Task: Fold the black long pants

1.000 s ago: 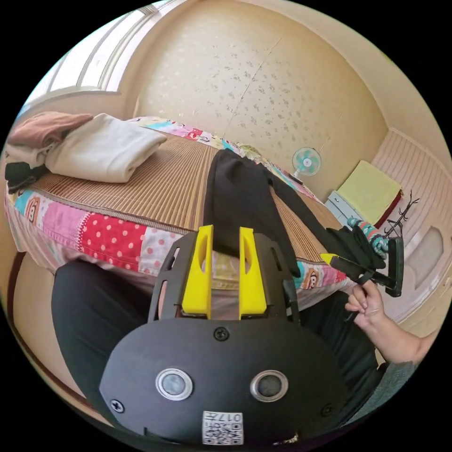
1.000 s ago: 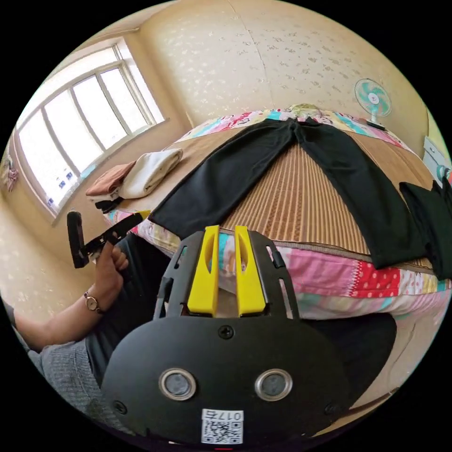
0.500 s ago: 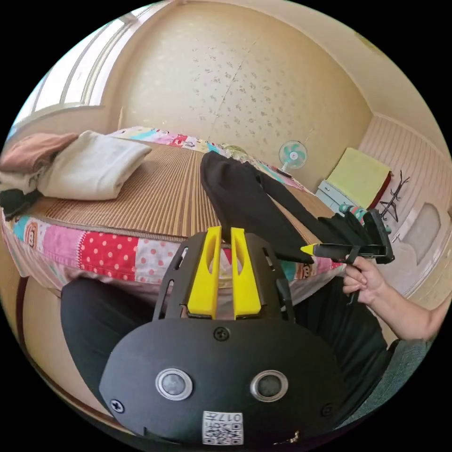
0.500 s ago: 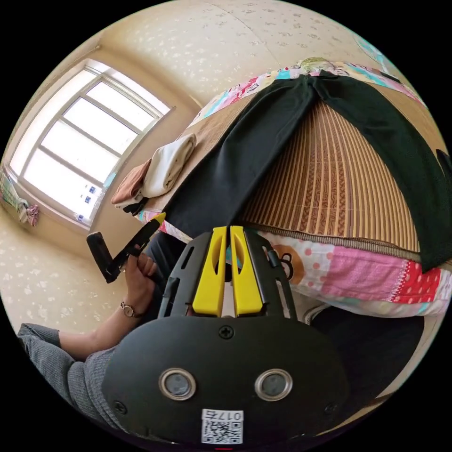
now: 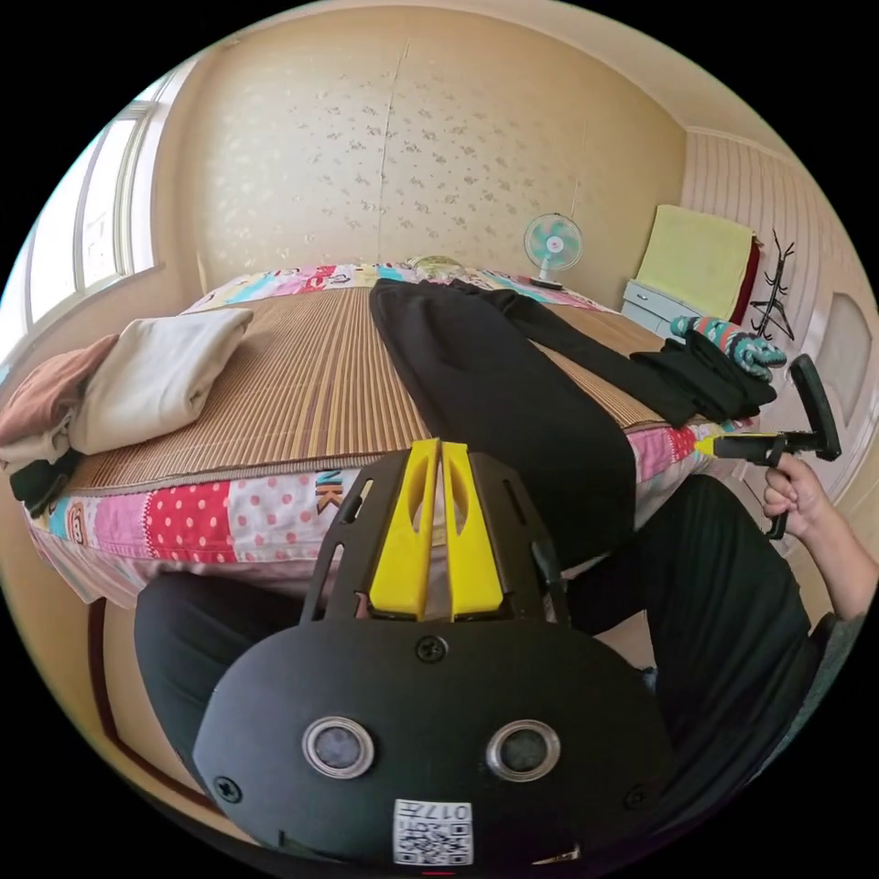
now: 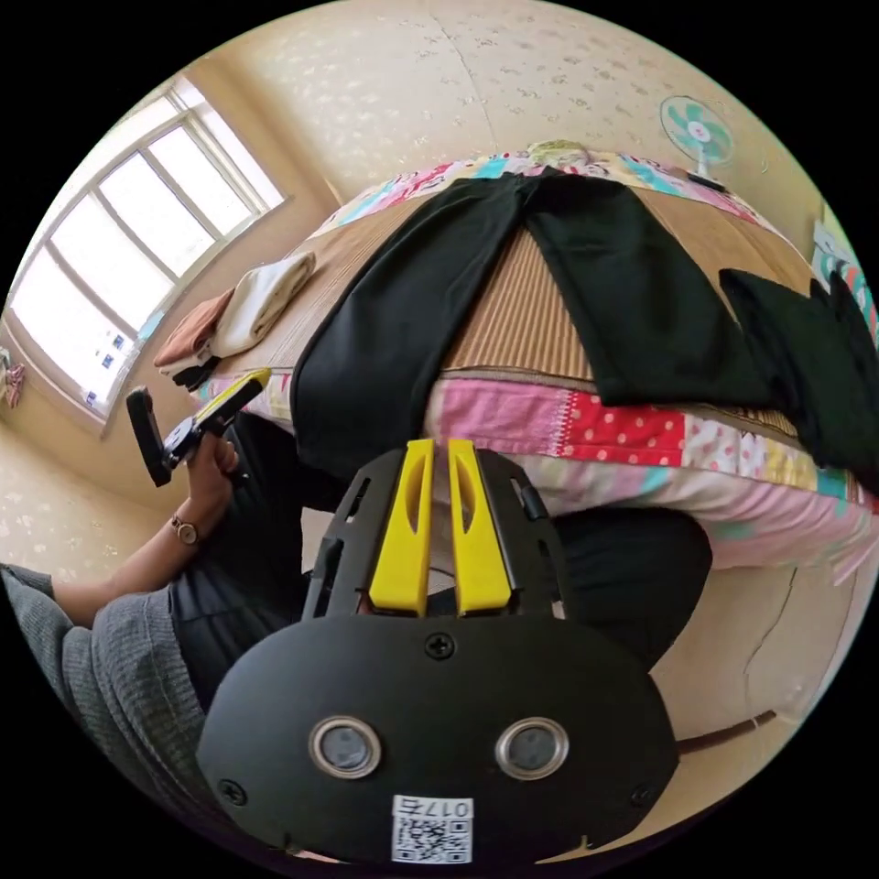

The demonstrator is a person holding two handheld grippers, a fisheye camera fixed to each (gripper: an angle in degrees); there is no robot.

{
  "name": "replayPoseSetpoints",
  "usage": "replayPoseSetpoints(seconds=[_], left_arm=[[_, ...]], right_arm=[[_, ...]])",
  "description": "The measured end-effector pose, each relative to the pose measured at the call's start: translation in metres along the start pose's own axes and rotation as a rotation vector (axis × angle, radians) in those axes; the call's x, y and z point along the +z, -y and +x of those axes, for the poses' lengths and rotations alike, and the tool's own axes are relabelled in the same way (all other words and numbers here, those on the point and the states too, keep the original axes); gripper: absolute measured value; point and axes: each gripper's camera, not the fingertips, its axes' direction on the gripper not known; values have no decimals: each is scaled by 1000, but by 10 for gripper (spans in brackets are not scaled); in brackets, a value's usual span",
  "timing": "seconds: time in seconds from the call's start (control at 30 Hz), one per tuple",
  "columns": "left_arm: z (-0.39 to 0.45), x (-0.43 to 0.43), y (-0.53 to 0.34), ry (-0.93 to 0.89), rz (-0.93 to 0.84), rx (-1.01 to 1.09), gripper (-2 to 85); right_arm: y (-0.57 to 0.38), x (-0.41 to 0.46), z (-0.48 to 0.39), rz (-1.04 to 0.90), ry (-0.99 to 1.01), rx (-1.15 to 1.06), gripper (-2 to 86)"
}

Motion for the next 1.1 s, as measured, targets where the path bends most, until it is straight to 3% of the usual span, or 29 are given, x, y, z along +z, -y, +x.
replayPoseSetpoints(seconds=[0.13,0.23,0.3,0.37,0.57,0.7,0.87,1.0,1.1], left_arm=[[18,16,1,-19,-47,27,-9],[26,25,0,15,-65,21,-8],[30,29,-1,38,-70,19,-8],[32,35,-1,34,-87,13,-7],[27,41,-3,51,-90,-51,-7],[25,44,-1,24,-85,-76,-8],[23,55,1,6,-115,-107,-9],[23,59,2,7,-124,-109,-9],[23,59,5,3,-117,-114,-9]], right_arm=[[41,-31,50,113,8,75,107],[83,-4,37,-30,-211,-34,128],[99,41,10,-159,-463,-180,129],[106,81,13,-314,-512,-190,113],[105,60,31,-248,-310,-25,43],[69,28,22,-191,-24,-16,38],[29,28,31,-219,-65,-35,47],[31,-15,114,-26,100,233,74],[30,-39,171,108,0,403,97]])
